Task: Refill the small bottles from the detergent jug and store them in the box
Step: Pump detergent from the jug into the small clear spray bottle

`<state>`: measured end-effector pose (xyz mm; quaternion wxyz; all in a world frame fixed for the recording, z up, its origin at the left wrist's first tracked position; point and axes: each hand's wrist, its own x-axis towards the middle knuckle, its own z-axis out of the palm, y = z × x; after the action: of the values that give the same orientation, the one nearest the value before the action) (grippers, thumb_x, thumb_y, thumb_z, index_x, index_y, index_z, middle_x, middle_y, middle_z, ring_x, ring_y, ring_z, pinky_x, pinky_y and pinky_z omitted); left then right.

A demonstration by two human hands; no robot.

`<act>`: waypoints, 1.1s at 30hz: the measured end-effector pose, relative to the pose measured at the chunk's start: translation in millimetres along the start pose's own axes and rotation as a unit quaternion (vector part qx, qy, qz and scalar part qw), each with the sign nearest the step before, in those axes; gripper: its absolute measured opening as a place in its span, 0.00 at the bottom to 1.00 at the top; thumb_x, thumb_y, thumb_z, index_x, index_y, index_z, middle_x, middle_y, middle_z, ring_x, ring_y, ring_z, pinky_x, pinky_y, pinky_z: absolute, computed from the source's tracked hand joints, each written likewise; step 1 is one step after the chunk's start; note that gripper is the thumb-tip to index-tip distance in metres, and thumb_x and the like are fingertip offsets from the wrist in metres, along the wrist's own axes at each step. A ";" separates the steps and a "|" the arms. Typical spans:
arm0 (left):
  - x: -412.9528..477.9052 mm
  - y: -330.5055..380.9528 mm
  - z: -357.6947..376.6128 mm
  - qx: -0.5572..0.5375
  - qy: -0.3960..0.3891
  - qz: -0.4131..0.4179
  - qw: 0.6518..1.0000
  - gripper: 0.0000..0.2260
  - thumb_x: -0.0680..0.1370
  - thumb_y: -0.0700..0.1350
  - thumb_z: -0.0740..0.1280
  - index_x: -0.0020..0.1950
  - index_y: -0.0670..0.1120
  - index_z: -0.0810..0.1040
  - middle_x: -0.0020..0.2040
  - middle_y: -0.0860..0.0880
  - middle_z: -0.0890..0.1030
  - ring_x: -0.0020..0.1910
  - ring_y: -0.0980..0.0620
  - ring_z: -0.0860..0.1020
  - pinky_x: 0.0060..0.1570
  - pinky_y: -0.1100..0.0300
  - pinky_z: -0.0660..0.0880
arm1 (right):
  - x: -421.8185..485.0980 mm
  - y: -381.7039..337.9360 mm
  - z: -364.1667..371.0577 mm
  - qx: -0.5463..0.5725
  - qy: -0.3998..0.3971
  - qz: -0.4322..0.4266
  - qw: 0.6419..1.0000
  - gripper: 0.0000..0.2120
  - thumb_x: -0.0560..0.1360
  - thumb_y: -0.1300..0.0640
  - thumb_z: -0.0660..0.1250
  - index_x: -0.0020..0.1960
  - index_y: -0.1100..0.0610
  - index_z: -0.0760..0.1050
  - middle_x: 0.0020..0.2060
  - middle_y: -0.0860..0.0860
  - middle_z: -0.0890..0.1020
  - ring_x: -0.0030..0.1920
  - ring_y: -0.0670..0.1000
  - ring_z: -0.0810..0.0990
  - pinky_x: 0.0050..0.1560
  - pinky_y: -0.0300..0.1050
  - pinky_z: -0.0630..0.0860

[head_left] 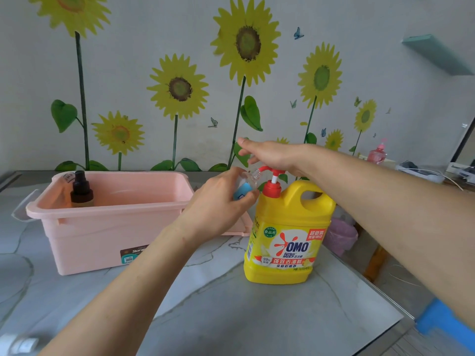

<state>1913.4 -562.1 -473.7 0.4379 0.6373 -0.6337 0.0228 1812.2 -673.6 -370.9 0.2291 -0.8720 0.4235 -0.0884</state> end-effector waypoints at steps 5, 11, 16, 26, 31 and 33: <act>0.4 -1.2 -0.5 -0.011 0.007 0.005 1.000 0.17 0.79 0.57 0.64 0.65 0.51 0.73 0.51 0.53 0.77 0.47 0.50 0.77 0.43 0.53 0.72 | 0.8 6.6 9.7 0.006 -0.001 0.001 1.000 0.35 0.80 0.30 0.44 0.78 0.49 0.63 0.76 0.55 0.67 0.73 0.57 0.68 0.70 0.54 0.61; 1.7 -1.1 -0.2 -0.020 0.008 0.005 1.000 0.17 0.80 0.58 0.64 0.65 0.51 0.73 0.50 0.52 0.78 0.45 0.50 0.76 0.42 0.54 0.71 | -0.7 2.0 4.3 0.013 0.006 0.000 1.000 0.34 0.80 0.32 0.43 0.78 0.50 0.64 0.76 0.55 0.67 0.74 0.57 0.67 0.69 0.52 0.61; 0.7 -2.0 1.0 -0.024 0.001 0.008 1.000 0.18 0.80 0.58 0.64 0.66 0.51 0.72 0.50 0.54 0.76 0.43 0.51 0.75 0.41 0.55 0.69 | -2.2 1.9 8.5 0.000 -0.003 0.003 1.000 0.35 0.80 0.31 0.43 0.79 0.50 0.62 0.77 0.54 0.64 0.76 0.57 0.63 0.74 0.55 0.57; 1.1 -2.0 1.3 -0.019 -0.002 0.015 1.000 0.22 0.80 0.60 0.64 0.69 0.49 0.71 0.57 0.49 0.81 0.49 0.50 0.78 0.46 0.52 0.74 | 0.0 5.0 8.5 0.005 0.005 0.006 1.000 0.36 0.80 0.30 0.43 0.79 0.49 0.62 0.76 0.54 0.66 0.75 0.57 0.65 0.74 0.56 0.57; 2.9 -3.0 0.4 -0.022 0.011 0.016 1.000 0.20 0.79 0.60 0.64 0.66 0.50 0.73 0.52 0.51 0.80 0.45 0.50 0.76 0.42 0.53 0.72 | -0.4 2.1 4.2 0.024 0.013 -0.001 1.000 0.34 0.80 0.32 0.44 0.77 0.49 0.64 0.75 0.55 0.69 0.73 0.56 0.68 0.66 0.52 0.62; 3.0 -4.2 0.9 -0.018 0.012 0.014 1.000 0.20 0.80 0.60 0.64 0.67 0.50 0.73 0.49 0.52 0.78 0.43 0.51 0.75 0.40 0.54 0.69 | -1.1 2.7 8.6 0.012 0.008 0.000 1.000 0.35 0.80 0.31 0.43 0.78 0.49 0.64 0.76 0.54 0.67 0.74 0.56 0.66 0.70 0.53 0.61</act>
<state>1916.9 -565.8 -474.7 0.4569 0.6201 -0.6373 0.0254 1812.7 -671.3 -379.7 0.2366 -0.8684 0.4241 -0.1004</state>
